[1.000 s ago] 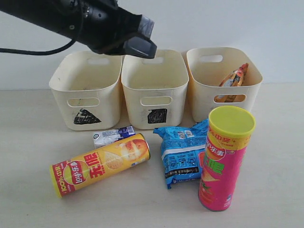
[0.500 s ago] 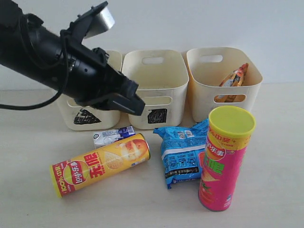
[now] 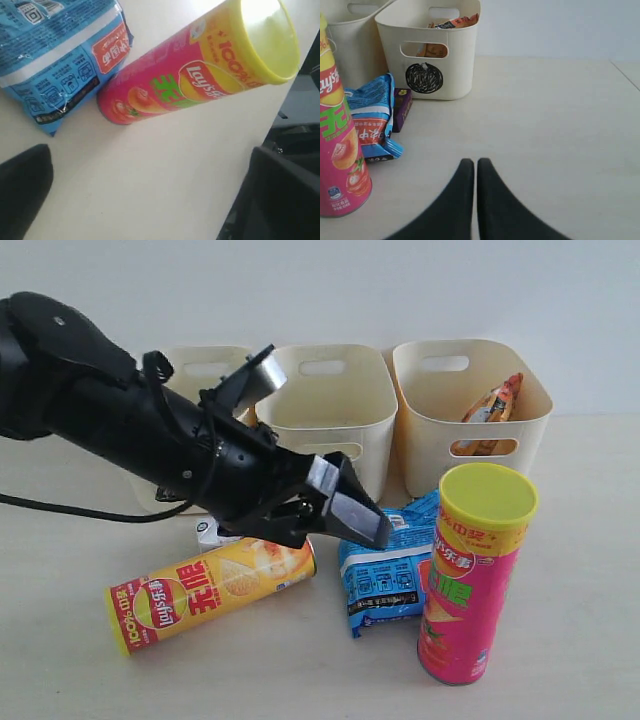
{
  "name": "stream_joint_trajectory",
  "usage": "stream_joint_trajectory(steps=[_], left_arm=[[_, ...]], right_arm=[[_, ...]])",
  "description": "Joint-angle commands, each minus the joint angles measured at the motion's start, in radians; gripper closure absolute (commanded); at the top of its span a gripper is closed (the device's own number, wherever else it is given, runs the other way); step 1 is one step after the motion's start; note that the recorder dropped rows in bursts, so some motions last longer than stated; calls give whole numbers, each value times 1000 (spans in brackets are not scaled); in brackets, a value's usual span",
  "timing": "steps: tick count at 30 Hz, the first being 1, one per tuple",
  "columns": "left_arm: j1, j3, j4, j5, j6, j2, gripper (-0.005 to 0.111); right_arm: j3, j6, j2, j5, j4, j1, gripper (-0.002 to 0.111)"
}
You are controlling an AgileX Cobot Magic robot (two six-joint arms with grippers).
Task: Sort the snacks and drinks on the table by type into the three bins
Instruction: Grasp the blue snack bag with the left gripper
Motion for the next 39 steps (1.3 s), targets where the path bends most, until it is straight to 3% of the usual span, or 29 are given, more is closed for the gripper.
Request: stream_joint_trajectory(steps=[1,10,19,27,39], left_arm=[[-10,7,-46,-84,35,54,14],[-17,7,-49,-262,27,106,16],[-102,3,-86,-468,27,156,16],[-102,-88,-149,-398,21,250,16],[-102,-174,-162,-414,15,371,16]], right_arm=[[5,0,-5,-9,2,-8,108],[5,0,-5,-9,2,-8,108],[5,0,-5,-9,2,-8,108],[5,0,-5,-9,2,-8,108],[5,0,-5,-9,2,-8,108]])
